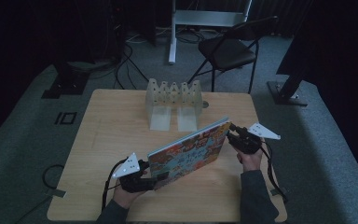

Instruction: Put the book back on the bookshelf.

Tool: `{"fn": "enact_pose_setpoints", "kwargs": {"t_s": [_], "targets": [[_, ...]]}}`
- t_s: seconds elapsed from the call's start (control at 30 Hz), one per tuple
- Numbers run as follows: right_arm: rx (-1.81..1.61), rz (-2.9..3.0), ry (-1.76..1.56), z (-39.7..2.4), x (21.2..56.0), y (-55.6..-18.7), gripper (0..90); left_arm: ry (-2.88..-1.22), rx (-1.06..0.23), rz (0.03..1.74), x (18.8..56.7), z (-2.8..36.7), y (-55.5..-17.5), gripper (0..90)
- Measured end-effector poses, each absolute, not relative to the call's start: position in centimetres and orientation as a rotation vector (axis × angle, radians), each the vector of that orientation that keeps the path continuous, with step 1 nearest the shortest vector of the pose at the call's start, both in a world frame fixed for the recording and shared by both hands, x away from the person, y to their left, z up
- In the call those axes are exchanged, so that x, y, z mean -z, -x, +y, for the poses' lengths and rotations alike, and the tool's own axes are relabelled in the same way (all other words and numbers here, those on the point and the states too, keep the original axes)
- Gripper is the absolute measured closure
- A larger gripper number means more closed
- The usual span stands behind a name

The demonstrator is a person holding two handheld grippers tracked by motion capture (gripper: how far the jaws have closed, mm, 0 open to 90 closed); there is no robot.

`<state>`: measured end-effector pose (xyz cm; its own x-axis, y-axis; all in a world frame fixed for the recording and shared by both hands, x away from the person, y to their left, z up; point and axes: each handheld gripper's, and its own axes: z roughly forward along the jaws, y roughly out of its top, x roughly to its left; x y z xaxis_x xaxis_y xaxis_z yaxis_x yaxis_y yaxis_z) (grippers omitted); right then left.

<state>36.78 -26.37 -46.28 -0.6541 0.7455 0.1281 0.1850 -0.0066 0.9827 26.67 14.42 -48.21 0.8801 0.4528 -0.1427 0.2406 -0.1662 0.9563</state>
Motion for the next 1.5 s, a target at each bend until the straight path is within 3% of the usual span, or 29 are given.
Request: {"fn": "enact_pose_setpoints", "kwargs": {"t_s": [0.17,0.67,1.5], "targets": [[-1.704,1.841,-0.960,-26.4,46.3,-36.8,63.6,-1.755,-0.208,0.520,48.4,14.3,-26.9,54.8],[-1.712,1.840,-0.963,-26.4,46.3,-36.8,63.6,-1.713,-0.259,0.535,48.9,13.4,-27.2,62.5],[-1.727,1.842,-0.963,-26.6,46.4,-36.8,63.4,-1.668,-0.266,0.511,50.0,11.3,-27.3,62.8]]}}
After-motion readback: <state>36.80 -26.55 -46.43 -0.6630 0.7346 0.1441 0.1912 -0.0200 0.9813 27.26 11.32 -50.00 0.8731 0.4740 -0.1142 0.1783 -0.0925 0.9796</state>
